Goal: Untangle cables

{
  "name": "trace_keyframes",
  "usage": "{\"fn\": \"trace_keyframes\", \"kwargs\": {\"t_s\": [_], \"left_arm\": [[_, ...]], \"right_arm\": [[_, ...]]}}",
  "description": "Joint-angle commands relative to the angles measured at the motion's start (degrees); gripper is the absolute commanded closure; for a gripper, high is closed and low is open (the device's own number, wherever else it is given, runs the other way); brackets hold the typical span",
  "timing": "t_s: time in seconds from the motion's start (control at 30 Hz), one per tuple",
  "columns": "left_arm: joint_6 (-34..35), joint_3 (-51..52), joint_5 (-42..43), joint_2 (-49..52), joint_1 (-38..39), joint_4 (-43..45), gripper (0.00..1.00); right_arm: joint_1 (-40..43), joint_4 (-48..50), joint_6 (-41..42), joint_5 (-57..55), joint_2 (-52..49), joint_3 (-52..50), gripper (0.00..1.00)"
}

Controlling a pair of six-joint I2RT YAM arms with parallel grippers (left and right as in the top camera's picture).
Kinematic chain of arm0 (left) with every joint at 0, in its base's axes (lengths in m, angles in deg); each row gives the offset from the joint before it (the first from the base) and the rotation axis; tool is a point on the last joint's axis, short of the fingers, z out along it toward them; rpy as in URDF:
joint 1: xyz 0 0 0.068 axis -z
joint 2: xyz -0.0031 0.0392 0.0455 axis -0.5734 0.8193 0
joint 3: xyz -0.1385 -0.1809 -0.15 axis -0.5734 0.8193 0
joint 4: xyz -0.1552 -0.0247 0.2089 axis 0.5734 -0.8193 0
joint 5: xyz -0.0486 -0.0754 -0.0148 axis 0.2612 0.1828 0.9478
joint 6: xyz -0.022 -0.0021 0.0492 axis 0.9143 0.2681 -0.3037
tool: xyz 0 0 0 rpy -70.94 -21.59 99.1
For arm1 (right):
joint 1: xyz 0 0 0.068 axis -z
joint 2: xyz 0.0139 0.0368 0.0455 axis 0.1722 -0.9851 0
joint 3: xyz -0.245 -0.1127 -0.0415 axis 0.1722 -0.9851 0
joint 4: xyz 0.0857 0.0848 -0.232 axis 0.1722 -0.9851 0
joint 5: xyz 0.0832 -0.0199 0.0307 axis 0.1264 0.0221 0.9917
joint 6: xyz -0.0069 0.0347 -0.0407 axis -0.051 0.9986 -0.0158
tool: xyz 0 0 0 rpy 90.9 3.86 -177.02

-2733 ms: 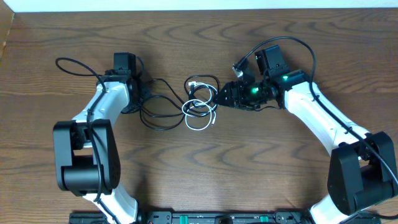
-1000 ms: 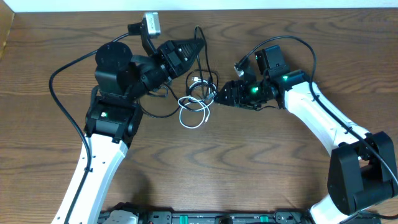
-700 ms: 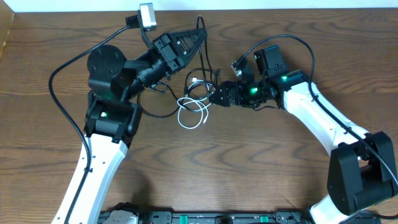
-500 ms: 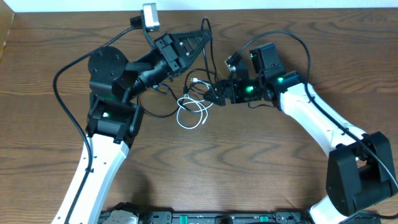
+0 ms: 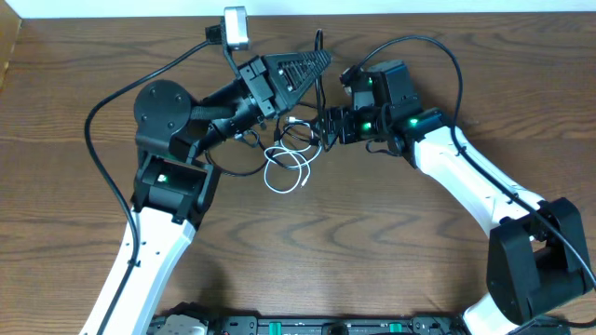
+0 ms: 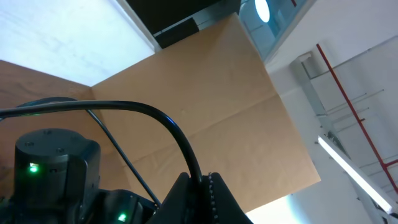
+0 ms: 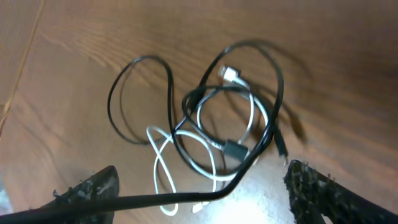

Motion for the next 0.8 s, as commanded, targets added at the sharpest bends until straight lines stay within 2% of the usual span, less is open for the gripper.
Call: {"fn": "trace_keyframes", "kwargs": {"t_s": [0.0,0.07,0.13,0.17,0.23,0.27,0.3,0.33,0.37,0.4,0.57,0.7,0.77], "left_arm": [[0.5,-0.8,0.9,-1.5,0.0,0.7,0.93],[0.5,-0.7,1.0,-1.5,0.0,0.6,0.93],[0.5,-0.7,1.1,-1.5,0.0,0.6,0.92],[0.5,-0.7,1.2,-1.5,0.0,0.6,0.93],[0.5,-0.7,1.2,-1.5,0.0,0.6,0.92],[0.5,-0.7,1.2,-1.5,0.0,0.6,0.92],[0.5,-0.7,1.2,-1.5,0.0,0.6,0.92],[0.5,-0.7,1.4,-1.5,0.0,0.4,0.92],[0.4,-0.7,1.6,-1.5,0.0,0.2,0.92],[0.0,-0.7,1.8,-1.4,-0.1,-0.3,0.92],[-5.7,-0.7,1.8,-1.4,-2.1,-7.0,0.92],[-13.4,-0.7,-0.5,-1.4,-6.6,-19.4,0.93],[-14.2,-0.7,-3.4,-1.4,-9.5,-27.2,0.93]], "right_arm": [[-1.3,1.1,0.0,-0.9,0.8,0.5,0.28],[-1.9,1.6,0.1,-0.9,0.8,0.5,0.34],[-2.6,2.2,0.1,-0.9,0.8,0.5,0.37],[-3.2,2.7,0.1,-0.9,0.8,0.5,0.40],[-3.8,3.5,0.1,-0.9,0.8,0.5,0.54],[-4.0,3.7,0.1,-0.9,0.8,0.5,0.55],[-4.1,3.9,0.1,-0.9,0.8,0.5,0.62],[-4.0,4.0,0.1,-0.9,0.8,0.5,0.74],[-4.0,4.1,0.1,-0.9,0.8,0.5,0.92],[-3.8,4.1,0.3,-0.9,0.8,0.5,0.99],[-2.4,3.4,3.3,0.6,2.1,0.5,0.99],[-0.5,0.6,5.2,1.4,5.8,0.5,0.99],[0.7,-1.3,5.5,1.2,8.1,0.5,0.99]]}}
